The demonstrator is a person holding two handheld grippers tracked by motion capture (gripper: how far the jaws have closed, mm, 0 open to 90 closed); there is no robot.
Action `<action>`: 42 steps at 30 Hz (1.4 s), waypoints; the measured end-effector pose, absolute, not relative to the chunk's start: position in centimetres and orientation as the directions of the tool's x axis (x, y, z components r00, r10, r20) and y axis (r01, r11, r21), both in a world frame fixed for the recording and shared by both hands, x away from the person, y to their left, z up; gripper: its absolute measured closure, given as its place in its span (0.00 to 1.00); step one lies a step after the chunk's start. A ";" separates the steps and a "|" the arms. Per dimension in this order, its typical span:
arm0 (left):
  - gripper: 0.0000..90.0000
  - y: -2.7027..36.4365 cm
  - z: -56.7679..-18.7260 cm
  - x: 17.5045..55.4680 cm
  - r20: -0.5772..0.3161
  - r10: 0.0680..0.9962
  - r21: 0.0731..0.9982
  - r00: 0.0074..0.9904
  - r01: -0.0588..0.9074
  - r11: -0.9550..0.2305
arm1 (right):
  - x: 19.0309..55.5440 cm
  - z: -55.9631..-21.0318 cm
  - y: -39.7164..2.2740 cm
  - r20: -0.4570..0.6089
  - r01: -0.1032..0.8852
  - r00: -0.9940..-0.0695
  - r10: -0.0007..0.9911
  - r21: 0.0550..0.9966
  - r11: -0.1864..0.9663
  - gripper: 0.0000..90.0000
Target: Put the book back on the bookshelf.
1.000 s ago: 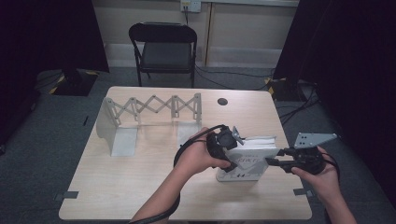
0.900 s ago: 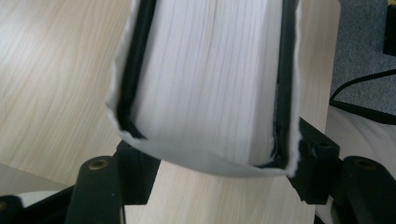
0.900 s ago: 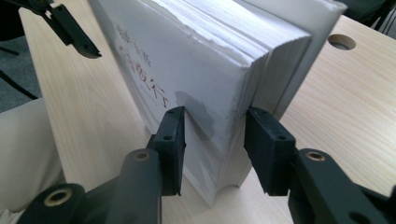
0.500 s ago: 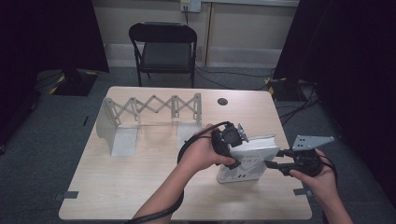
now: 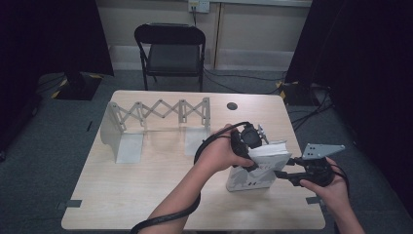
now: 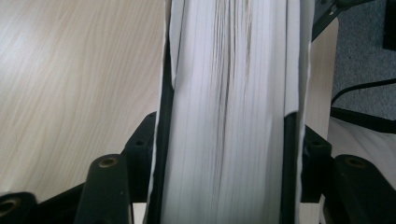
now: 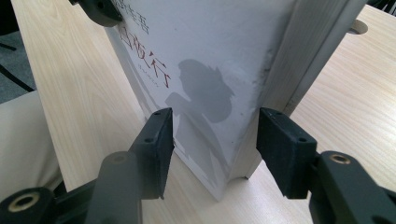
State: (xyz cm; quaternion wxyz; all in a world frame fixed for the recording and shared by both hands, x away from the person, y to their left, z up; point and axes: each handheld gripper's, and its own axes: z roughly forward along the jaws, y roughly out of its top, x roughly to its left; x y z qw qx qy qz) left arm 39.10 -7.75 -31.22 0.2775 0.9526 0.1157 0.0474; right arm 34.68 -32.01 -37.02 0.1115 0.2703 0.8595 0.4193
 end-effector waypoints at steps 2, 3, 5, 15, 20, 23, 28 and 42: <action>0.45 -8.1 -31.2 39.3 0.016 0.242 0.535 0.970 0.196 -0.822 | 34.7 -37.1 -32.0 0.035 0.373 -0.827 0.561 0.780 0.503 0.51; 0.45 -8.3 -31.3 39.4 0.017 0.236 0.535 0.972 0.190 -0.823 | 34.7 -37.1 -32.0 0.037 0.374 -0.827 0.561 0.782 0.499 0.51; 0.45 -8.6 -31.4 39.5 0.014 0.239 0.532 0.971 0.195 -0.824 | 34.7 -37.2 -32.0 0.039 0.374 -0.826 0.562 0.783 0.496 0.51; 0.43 -9.4 -31.5 40.0 -0.005 0.235 0.521 0.972 0.203 -0.829 | 34.7 -37.2 -32.0 0.039 0.373 -0.827 0.561 0.785 0.495 0.51; 0.44 -9.6 -31.5 40.2 -0.011 0.229 0.518 0.973 0.202 -0.832 | 34.8 -37.2 -32.0 0.038 0.373 -0.825 0.564 0.786 0.493 0.50; 0.44 -9.9 -31.7 40.2 -0.014 0.218 0.511 0.976 0.194 -0.837 | 34.7 -37.3 -32.0 0.039 0.374 -0.825 0.564 0.786 0.492 0.50; 0.50 -9.9 -31.8 40.2 -0.041 0.225 0.503 0.974 0.214 -0.837 | 34.8 -37.3 -32.0 0.040 0.375 -0.825 0.564 0.786 0.491 0.50; 0.58 -9.3 -31.3 38.7 0.001 0.278 0.456 0.961 0.247 -0.855 | 34.7 -38.1 -31.8 0.047 0.378 -0.828 0.559 0.784 0.493 0.48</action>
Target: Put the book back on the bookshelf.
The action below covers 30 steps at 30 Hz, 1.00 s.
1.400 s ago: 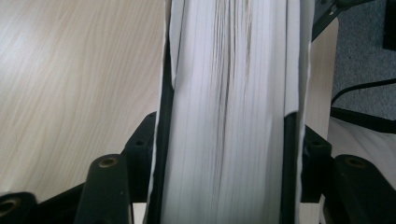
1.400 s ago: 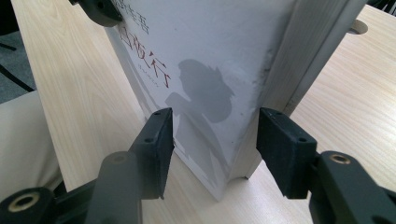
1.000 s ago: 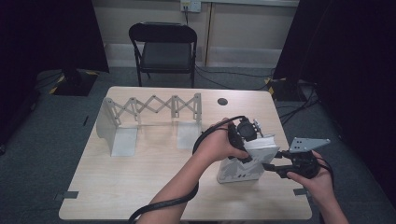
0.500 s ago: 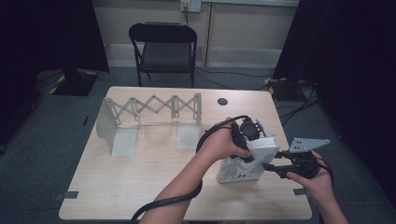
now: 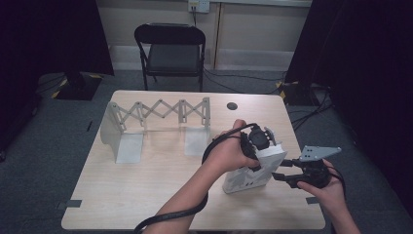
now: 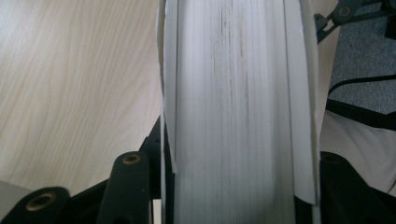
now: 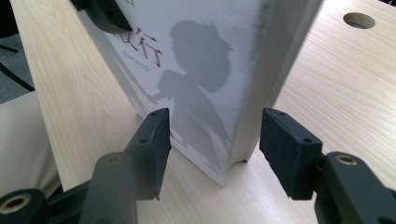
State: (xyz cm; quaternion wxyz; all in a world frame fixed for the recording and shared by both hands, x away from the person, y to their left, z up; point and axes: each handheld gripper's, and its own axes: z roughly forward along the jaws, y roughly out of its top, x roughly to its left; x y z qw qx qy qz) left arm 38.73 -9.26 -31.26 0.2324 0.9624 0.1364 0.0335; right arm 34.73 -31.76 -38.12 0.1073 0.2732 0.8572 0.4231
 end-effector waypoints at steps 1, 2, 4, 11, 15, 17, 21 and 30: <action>0.58 -8.8 -31.2 38.5 0.003 0.280 0.443 0.960 0.250 -0.861 | 34.7 -38.2 -31.7 0.047 0.377 -0.828 0.558 0.783 0.494 0.48; 0.58 -8.6 -31.2 38.4 -0.004 0.291 0.444 0.957 0.262 -0.857 | 34.7 -38.2 -31.6 0.046 0.375 -0.829 0.557 0.785 0.493 0.48; 0.58 -8.4 -31.2 38.3 -0.011 0.301 0.448 0.954 0.273 -0.851 | 34.7 -38.2 -31.5 0.048 0.374 -0.831 0.554 0.785 0.493 0.48; 0.57 -8.1 -31.2 38.5 -0.009 0.284 0.441 0.959 0.258 -0.859 | 34.6 -38.4 -31.0 0.049 0.369 -0.836 0.546 0.786 0.495 0.48; 0.56 -8.2 -31.3 38.7 -0.015 0.292 0.438 0.956 0.269 -0.858 | 34.6 -38.5 -31.1 0.051 0.370 -0.836 0.546 0.788 0.493 0.48; 0.55 -8.3 -31.3 38.7 -0.013 0.293 0.438 0.956 0.269 -0.858 | 34.5 -38.6 -31.1 0.055 0.372 -0.835 0.547 0.789 0.488 0.48; 0.55 -8.4 -31.4 38.7 -0.019 0.294 0.434 0.956 0.273 -0.859 | 34.5 -38.9 -31.1 0.063 0.379 -0.834 0.547 0.786 0.488 0.48; 0.55 -8.4 -31.9 38.8 -0.026 0.303 0.446 0.953 0.282 -0.850 | 34.6 -39.1 -31.1 0.069 0.382 -0.835 0.545 0.786 0.486 0.48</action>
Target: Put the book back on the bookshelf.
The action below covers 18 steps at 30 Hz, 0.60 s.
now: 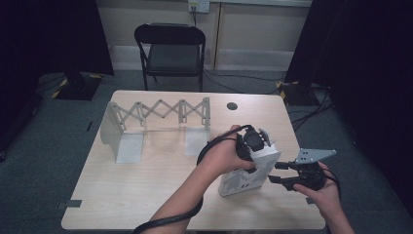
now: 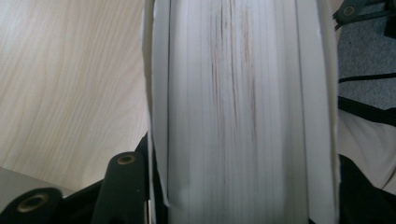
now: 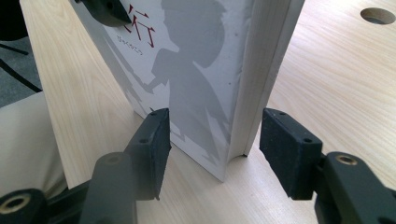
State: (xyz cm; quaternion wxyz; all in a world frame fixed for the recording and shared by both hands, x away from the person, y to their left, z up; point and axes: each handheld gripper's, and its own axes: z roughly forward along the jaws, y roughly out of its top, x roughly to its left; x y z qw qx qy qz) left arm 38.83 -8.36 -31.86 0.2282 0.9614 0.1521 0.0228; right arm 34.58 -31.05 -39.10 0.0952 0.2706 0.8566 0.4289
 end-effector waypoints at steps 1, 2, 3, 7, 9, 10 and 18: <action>0.54 -8.3 -31.9 38.9 -0.039 0.306 0.444 0.951 0.291 -0.848 | 34.6 -39.0 -31.1 0.072 0.382 -0.836 0.544 0.788 0.483 0.48; 0.54 -8.3 -32.0 39.0 -0.044 0.306 0.448 0.951 0.293 -0.845 | 34.6 -39.0 -31.1 0.070 0.382 -0.836 0.545 0.787 0.485 0.48; 0.53 -8.3 -32.1 39.1 -0.040 0.296 0.443 0.954 0.282 -0.851 | 34.6 -39.0 -31.1 0.068 0.382 -0.835 0.546 0.786 0.486 0.48; 0.50 -8.5 -32.4 39.1 -0.064 0.299 0.428 0.952 0.297 -0.854 | 34.6 -39.0 -31.0 0.070 0.380 -0.836 0.544 0.789 0.483 0.49; 0.50 -8.5 -32.4 39.1 -0.061 0.294 0.419 0.954 0.292 -0.860 | 34.6 -39.1 -31.0 0.071 0.382 -0.836 0.544 0.787 0.484 0.49; 0.50 -8.5 -32.4 39.1 -0.055 0.283 0.414 0.958 0.279 -0.866 | 34.6 -39.1 -31.0 0.071 0.382 -0.836 0.543 0.786 0.486 0.49; 0.43 -8.7 -32.6 38.8 -0.007 0.257 0.379 0.966 0.241 -0.894 | 34.6 -39.0 -31.0 0.071 0.381 -0.837 0.542 0.786 0.487 0.49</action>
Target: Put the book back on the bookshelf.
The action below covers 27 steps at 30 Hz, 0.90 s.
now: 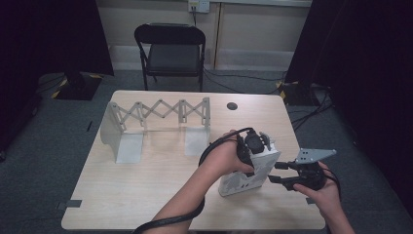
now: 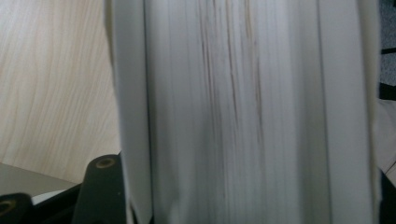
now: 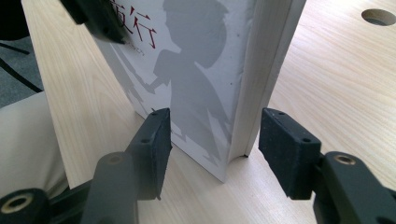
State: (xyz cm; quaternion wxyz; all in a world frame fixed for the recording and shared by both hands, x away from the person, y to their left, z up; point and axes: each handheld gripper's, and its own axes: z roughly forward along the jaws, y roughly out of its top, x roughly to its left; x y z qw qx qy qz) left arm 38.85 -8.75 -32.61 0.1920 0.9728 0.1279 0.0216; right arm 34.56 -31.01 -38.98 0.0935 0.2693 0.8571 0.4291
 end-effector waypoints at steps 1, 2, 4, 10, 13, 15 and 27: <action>0.43 -8.7 -32.6 38.8 -0.007 0.257 0.381 0.966 0.240 -0.893 | 34.5 -39.0 -31.0 0.070 0.380 -0.837 0.542 0.787 0.486 0.49; 0.43 -8.7 -32.6 38.8 -0.006 0.255 0.380 0.967 0.239 -0.894 | 34.5 -39.0 -31.0 0.072 0.381 -0.837 0.542 0.787 0.485 0.49; 0.41 -8.8 -32.6 38.8 0.001 0.248 0.379 0.969 0.229 -0.897 | 34.5 -39.0 -31.0 0.070 0.381 -0.837 0.542 0.786 0.486 0.49; 0.45 -8.8 -32.7 38.7 0.012 0.220 0.373 0.975 0.200 -0.906 | 34.6 -39.0 -31.0 0.068 0.379 -0.838 0.541 0.786 0.488 0.50; 0.47 -8.9 -32.6 38.6 0.022 0.221 0.368 0.975 0.198 -0.908 | 34.6 -39.0 -30.9 0.068 0.378 -0.839 0.540 0.787 0.488 0.50; 0.48 -8.9 -32.6 38.6 0.022 0.227 0.375 0.974 0.202 -0.905 | 34.6 -39.0 -31.0 0.071 0.380 -0.839 0.539 0.786 0.487 0.50; 0.51 -8.7 -32.6 38.3 0.031 0.239 0.407 0.971 0.206 -0.890 | 34.5 -39.2 -31.0 0.074 0.381 -0.838 0.540 0.788 0.483 0.47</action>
